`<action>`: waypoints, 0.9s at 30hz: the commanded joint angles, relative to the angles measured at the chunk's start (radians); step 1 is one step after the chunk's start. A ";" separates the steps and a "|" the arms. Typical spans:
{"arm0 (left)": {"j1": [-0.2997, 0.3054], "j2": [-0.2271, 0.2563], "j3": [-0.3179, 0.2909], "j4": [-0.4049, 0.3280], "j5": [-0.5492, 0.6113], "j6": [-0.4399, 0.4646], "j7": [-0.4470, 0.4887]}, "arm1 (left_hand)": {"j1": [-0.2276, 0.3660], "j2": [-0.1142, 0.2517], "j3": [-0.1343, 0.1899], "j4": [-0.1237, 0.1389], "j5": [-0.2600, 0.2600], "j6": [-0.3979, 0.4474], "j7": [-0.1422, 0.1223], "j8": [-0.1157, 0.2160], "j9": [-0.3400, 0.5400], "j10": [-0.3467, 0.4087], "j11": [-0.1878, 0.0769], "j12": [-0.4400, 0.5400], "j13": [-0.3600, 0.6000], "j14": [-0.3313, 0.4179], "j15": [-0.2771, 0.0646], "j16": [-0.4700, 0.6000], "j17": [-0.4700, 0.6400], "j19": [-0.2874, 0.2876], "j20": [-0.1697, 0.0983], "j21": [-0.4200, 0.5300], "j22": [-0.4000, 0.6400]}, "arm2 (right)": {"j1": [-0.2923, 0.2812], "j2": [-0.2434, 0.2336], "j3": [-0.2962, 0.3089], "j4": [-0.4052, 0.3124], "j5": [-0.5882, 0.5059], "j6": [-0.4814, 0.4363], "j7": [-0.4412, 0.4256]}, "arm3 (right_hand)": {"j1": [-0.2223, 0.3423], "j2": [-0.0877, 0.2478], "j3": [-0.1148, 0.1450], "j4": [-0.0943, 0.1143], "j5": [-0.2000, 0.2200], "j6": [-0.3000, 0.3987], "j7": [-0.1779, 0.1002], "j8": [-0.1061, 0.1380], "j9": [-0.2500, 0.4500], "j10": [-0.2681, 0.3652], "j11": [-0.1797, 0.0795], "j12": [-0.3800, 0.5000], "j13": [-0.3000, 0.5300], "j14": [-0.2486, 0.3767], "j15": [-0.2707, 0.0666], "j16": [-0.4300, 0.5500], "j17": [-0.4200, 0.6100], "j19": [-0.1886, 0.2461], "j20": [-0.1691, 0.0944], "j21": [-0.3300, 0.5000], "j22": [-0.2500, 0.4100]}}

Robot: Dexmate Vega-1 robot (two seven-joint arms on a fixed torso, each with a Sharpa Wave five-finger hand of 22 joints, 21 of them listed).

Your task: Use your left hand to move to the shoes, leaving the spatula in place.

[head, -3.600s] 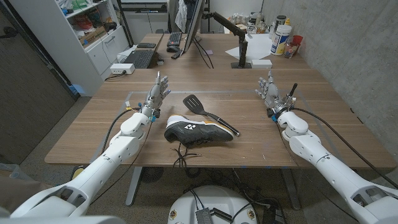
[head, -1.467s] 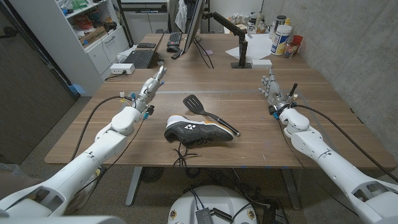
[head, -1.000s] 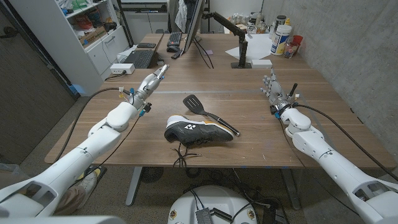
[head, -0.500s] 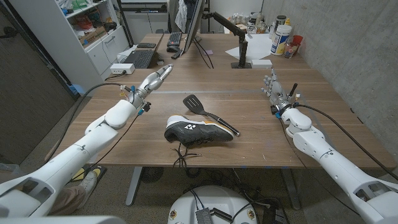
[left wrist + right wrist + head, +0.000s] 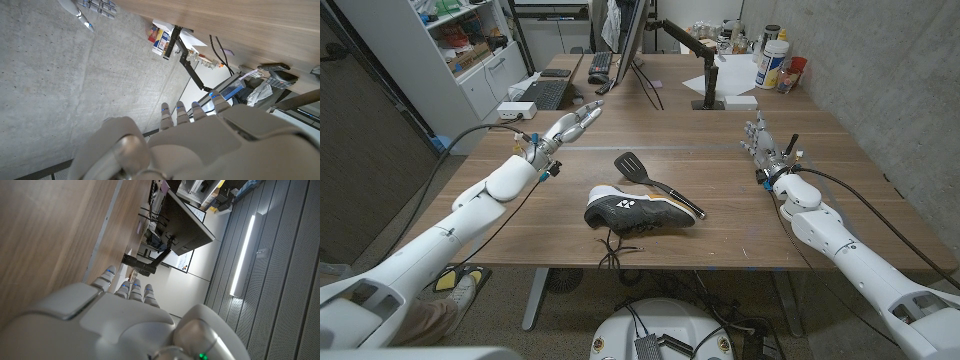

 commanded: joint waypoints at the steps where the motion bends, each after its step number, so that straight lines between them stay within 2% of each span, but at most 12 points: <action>1: -0.010 -0.011 -0.006 0.012 0.066 -0.054 0.033 | 0.015 -0.001 -0.001 -0.007 -0.001 0.006 -0.005 0.004 0.002 -0.013 -0.004 -0.001 0.005 0.002 -0.013 0.007 0.004 0.019 -0.008 0.010 0.002 | 0.008 0.004 -0.002 0.011 0.000 -0.004 0.004 | 0.010 0.000 0.000 -0.003 0.007 -0.008 0.002 0.004 0.004 0.000 0.005 0.000 0.003 -0.008 0.003 0.001 0.000 -0.005 0.004 0.003 0.003; 2: -0.025 -0.009 -0.003 0.021 0.085 -0.070 0.031 | 0.016 -0.001 -0.001 -0.008 -0.002 0.009 -0.006 0.004 0.002 -0.013 -0.004 -0.001 0.005 0.000 -0.014 0.006 0.004 0.021 -0.020 0.010 0.002 | 0.009 0.004 -0.004 0.013 -0.001 -0.003 0.006 | 0.010 0.000 -0.001 -0.003 0.007 -0.008 0.002 0.004 0.004 0.000 0.005 0.000 0.003 -0.008 0.004 0.001 0.000 -0.005 0.004 0.003 0.003; 6: -0.042 -0.008 0.002 0.028 0.104 -0.086 0.022 | 0.018 -0.002 -0.001 -0.009 -0.003 0.012 -0.005 0.004 0.002 -0.010 -0.004 0.000 0.005 -0.005 -0.017 0.004 0.004 0.021 -0.022 0.010 0.002 | 0.010 0.006 -0.004 0.018 0.000 -0.001 0.008 | 0.010 0.000 -0.001 -0.003 0.007 -0.008 0.002 0.004 0.004 0.000 0.005 0.000 0.003 -0.008 0.004 0.001 0.000 -0.005 0.004 0.003 0.003; 11: -0.064 -0.012 0.012 0.041 0.123 -0.110 0.008 | 0.019 -0.003 -0.002 -0.009 -0.004 0.011 -0.010 0.003 0.003 -0.008 -0.003 0.001 0.005 -0.005 -0.014 0.004 0.005 0.016 -0.009 0.007 0.002 | 0.010 0.007 -0.006 0.020 -0.003 0.002 0.008 | 0.010 0.000 -0.001 -0.003 0.007 -0.008 0.002 0.004 0.004 0.000 0.004 0.000 0.003 -0.008 0.004 0.001 0.000 -0.005 0.004 0.004 0.003; 13: -0.064 -0.013 0.011 0.043 0.124 -0.113 0.007 | 0.022 -0.002 -0.002 -0.010 -0.006 0.016 -0.010 0.003 0.003 0.011 -0.013 0.007 0.005 0.006 -0.039 0.008 0.005 0.017 0.000 0.007 0.002 | 0.010 0.007 -0.006 0.019 -0.003 0.002 0.008 | 0.011 0.000 -0.001 -0.004 0.007 -0.008 0.001 0.005 0.004 0.000 0.004 0.000 0.003 -0.008 0.004 0.001 0.000 -0.005 0.005 0.004 0.003; 15: -0.082 -0.019 0.020 0.065 0.153 -0.142 0.012 | 0.024 0.000 -0.001 -0.010 -0.007 0.028 -0.013 0.006 0.003 0.022 -0.019 0.011 0.005 0.010 -0.047 0.009 0.005 0.024 -0.007 0.009 0.002 | 0.010 0.007 -0.006 0.020 -0.003 0.000 0.007 | 0.011 0.000 -0.002 -0.004 0.007 -0.008 0.001 0.004 0.004 0.000 0.006 0.000 0.003 -0.008 0.004 0.001 0.000 -0.005 0.005 0.004 0.003; 27: -0.102 -0.022 0.027 0.078 0.178 -0.196 -0.003 | 0.028 -0.004 -0.003 -0.012 -0.010 0.027 -0.014 0.002 0.003 0.019 -0.016 0.008 0.005 0.014 -0.036 0.008 0.005 0.029 -0.007 0.010 0.003 | 0.007 0.009 -0.002 0.019 0.001 -0.003 0.000 | 0.012 0.001 -0.003 -0.004 0.008 -0.008 0.002 0.005 0.004 0.001 0.006 0.001 0.003 -0.009 0.007 0.001 0.000 -0.006 0.007 0.004 0.003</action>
